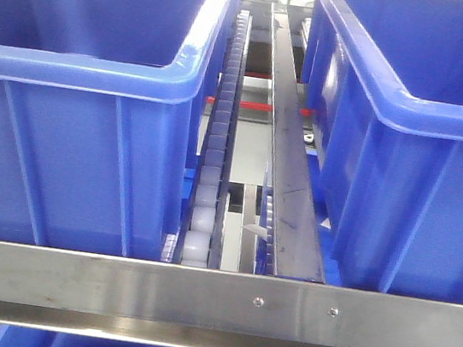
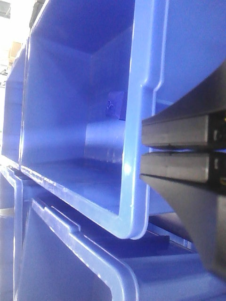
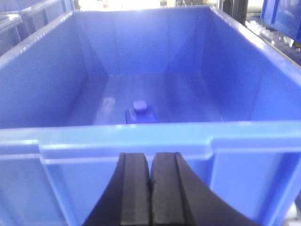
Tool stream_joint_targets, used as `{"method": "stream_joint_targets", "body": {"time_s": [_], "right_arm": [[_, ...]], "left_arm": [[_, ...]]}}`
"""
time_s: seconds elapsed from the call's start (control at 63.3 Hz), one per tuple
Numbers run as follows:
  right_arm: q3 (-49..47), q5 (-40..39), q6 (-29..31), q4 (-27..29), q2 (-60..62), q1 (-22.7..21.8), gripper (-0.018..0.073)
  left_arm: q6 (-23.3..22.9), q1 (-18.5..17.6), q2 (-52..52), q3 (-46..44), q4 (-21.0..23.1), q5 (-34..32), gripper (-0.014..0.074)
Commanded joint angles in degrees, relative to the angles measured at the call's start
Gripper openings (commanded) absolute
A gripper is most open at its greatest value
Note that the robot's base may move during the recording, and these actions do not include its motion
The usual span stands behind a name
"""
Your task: Pick and sort blue part to right shelf
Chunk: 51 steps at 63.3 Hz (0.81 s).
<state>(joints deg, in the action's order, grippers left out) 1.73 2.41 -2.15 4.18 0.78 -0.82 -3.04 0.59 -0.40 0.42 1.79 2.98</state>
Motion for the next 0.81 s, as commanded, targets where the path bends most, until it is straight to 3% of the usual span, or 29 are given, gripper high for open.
{"method": "stream_joint_targets", "body": {"time_s": [0.0,0.79], "right_arm": [[-1.2,-6.4,0.4,-0.1,1.1,-0.3,0.0034],[-1.2,-6.4,0.4,-0.1,1.1,-0.3,0.0034]], "left_arm": [[-0.2,0.1,-1.1,1.4,0.6,-5.2,0.0125],[-0.2,0.1,-1.1,1.4,0.6,-5.2,0.0125]]}}
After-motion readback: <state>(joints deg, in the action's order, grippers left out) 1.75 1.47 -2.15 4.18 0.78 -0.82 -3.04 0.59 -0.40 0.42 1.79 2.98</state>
